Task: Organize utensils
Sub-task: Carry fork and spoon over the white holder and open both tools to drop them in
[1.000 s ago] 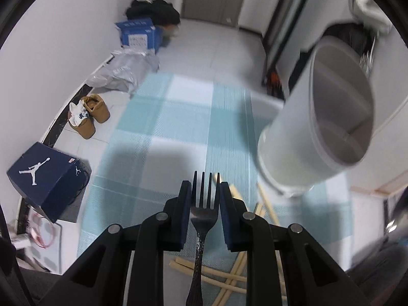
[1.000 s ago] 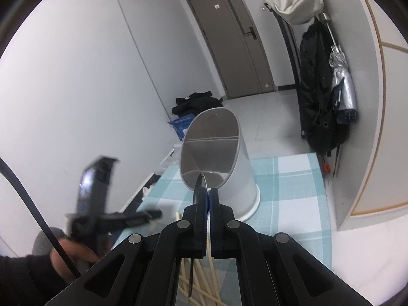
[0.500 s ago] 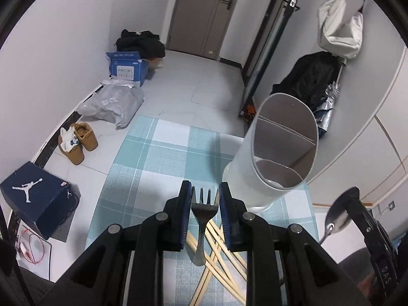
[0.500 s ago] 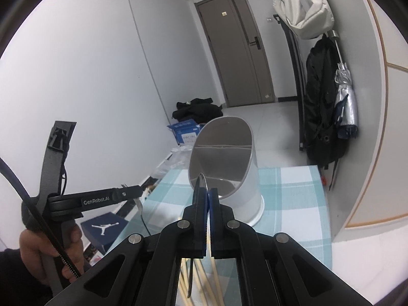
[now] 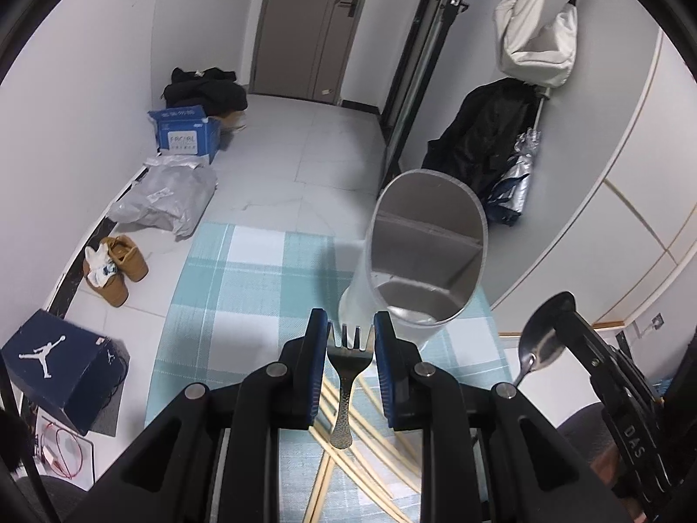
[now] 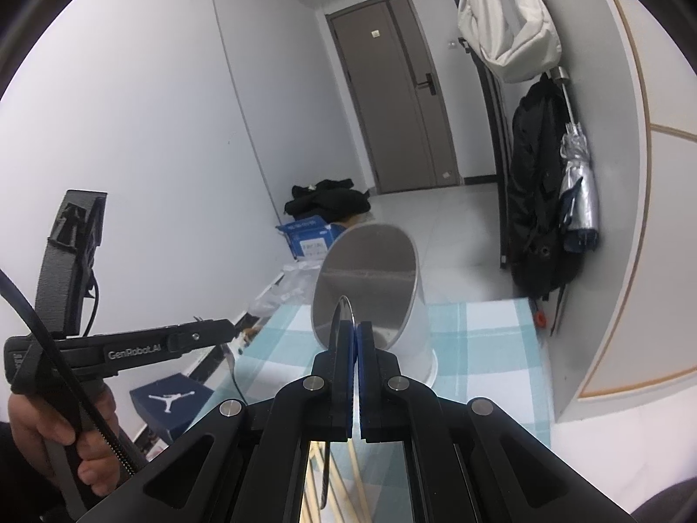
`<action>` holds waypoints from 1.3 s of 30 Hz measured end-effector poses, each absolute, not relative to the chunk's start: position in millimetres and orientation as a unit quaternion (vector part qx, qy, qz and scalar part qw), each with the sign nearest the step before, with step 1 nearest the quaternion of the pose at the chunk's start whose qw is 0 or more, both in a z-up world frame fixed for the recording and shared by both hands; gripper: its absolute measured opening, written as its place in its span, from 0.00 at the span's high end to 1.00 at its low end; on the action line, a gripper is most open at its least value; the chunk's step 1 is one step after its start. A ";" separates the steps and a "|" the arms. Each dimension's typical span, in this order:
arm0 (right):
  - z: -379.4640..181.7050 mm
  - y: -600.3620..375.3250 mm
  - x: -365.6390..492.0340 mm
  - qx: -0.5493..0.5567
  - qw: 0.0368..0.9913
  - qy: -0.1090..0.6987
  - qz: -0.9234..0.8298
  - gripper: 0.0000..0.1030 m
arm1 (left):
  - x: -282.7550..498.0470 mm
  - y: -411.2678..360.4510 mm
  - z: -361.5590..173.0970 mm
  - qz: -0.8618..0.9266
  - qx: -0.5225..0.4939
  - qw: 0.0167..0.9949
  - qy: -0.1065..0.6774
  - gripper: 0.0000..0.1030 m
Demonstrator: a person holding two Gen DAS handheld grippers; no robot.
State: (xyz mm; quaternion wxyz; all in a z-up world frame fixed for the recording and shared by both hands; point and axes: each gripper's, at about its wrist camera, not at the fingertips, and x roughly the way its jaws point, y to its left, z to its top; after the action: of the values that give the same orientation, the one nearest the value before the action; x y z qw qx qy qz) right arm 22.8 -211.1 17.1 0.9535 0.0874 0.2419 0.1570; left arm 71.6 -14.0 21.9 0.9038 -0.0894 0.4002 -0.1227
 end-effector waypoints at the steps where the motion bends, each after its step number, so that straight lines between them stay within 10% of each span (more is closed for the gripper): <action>1: 20.9 -212.2 23.0 0.087 0.955 0.237 0.156 0.99 | 71.2 -14.1 26.0 -0.123 -0.091 0.905 0.397 0.83; 39: 109.0 -224.1 163.0 0.028 0.980 0.115 0.160 0.99 | 188.7 -30.0 100.7 -0.193 -0.181 0.903 0.339 0.84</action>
State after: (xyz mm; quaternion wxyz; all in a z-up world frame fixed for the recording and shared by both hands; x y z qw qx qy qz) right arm 163.0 -224.1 109.0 0.9799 0.0279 0.1154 0.1600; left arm 188.7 -30.0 100.7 0.9028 -0.1806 0.3391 -0.1931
